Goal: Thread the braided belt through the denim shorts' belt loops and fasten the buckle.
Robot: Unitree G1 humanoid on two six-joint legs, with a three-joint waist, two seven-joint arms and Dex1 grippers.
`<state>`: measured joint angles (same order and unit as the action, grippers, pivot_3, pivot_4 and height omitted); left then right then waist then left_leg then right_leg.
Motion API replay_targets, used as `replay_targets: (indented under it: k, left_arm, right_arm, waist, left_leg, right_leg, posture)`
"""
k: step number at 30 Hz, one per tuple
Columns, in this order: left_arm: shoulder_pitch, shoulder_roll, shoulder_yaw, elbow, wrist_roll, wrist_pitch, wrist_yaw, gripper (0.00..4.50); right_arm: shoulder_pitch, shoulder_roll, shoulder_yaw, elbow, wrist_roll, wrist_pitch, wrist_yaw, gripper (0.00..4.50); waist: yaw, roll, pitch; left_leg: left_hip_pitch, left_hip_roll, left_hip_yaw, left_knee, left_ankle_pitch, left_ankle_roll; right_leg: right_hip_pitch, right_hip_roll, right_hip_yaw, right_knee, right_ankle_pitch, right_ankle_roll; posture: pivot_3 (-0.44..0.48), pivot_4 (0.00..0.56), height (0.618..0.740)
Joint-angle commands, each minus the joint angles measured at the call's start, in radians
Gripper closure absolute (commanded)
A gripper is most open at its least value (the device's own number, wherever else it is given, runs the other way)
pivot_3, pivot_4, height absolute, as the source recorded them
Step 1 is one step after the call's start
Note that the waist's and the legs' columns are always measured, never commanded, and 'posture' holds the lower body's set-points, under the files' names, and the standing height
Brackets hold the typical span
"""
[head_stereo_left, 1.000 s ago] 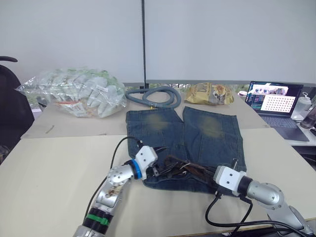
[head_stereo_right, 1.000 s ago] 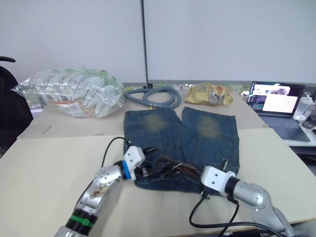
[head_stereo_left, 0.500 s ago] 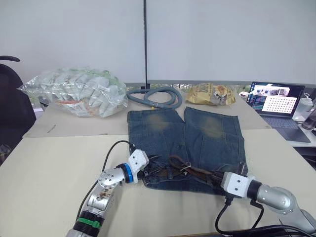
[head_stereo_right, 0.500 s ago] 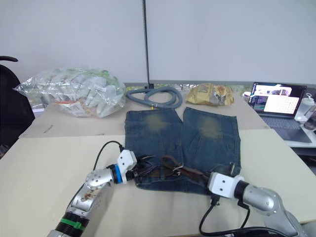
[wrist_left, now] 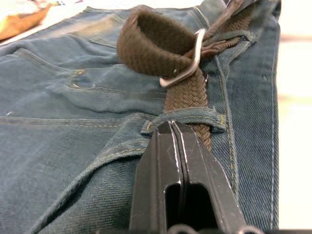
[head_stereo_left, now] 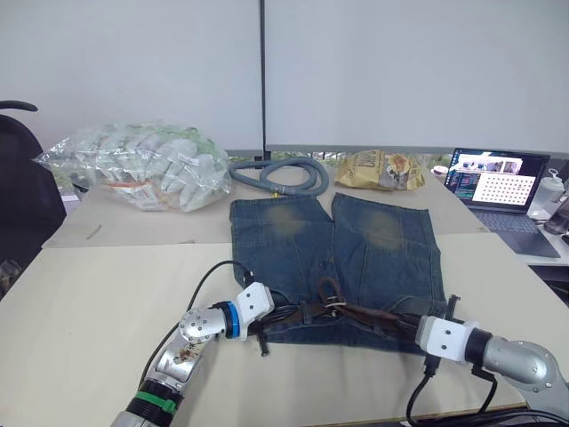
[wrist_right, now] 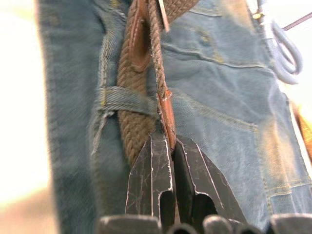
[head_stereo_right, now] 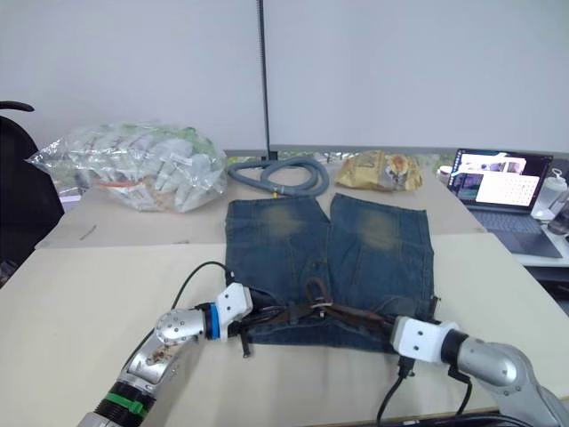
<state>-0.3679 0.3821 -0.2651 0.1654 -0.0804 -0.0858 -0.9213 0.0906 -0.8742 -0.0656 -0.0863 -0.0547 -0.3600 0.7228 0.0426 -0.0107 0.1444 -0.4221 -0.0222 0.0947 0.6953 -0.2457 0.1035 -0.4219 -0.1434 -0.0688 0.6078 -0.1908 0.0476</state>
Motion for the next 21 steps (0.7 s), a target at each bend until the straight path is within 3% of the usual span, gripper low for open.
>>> replay_targets:
  k: [1,14,21]
  left_arm:
    - [0.004,0.011,-0.038,0.019,0.042,0.038,-0.006,4.48]
    - [0.036,0.047,-0.051,-0.003,0.053,0.063,-0.009,4.48]
    - [0.043,0.039,-0.035,-0.009,0.039,0.052,0.008,4.48]
  right_arm:
    - [0.039,-0.055,-0.067,0.013,0.039,-0.040,0.048,4.50]
    - [0.108,-0.200,-0.259,0.243,0.009,-0.092,0.026,4.50]
    - [0.090,-0.161,-0.256,0.207,0.060,-0.041,0.009,4.50]
  waist:
    - [0.001,0.000,0.000]
    - [-0.001,0.002,-0.001]
    - [0.002,0.002,-0.001]
  left_leg:
    - [0.000,0.000,0.000,0.000,0.000,0.000]
    - [0.002,0.000,0.000,0.000,-0.003,-0.003]
    - [0.002,0.000,0.000,0.000,-0.003,-0.002]
  right_leg:
    - [0.000,0.000,0.000,0.000,0.000,0.000]
    - [0.001,-0.003,0.001,-0.001,-0.001,0.000]
    - [0.001,-0.004,0.001,-0.002,-0.002,0.000]
  posture:
    - [0.000,0.150,0.740]
    - [0.000,0.150,0.740]
    - [0.000,0.150,0.740]
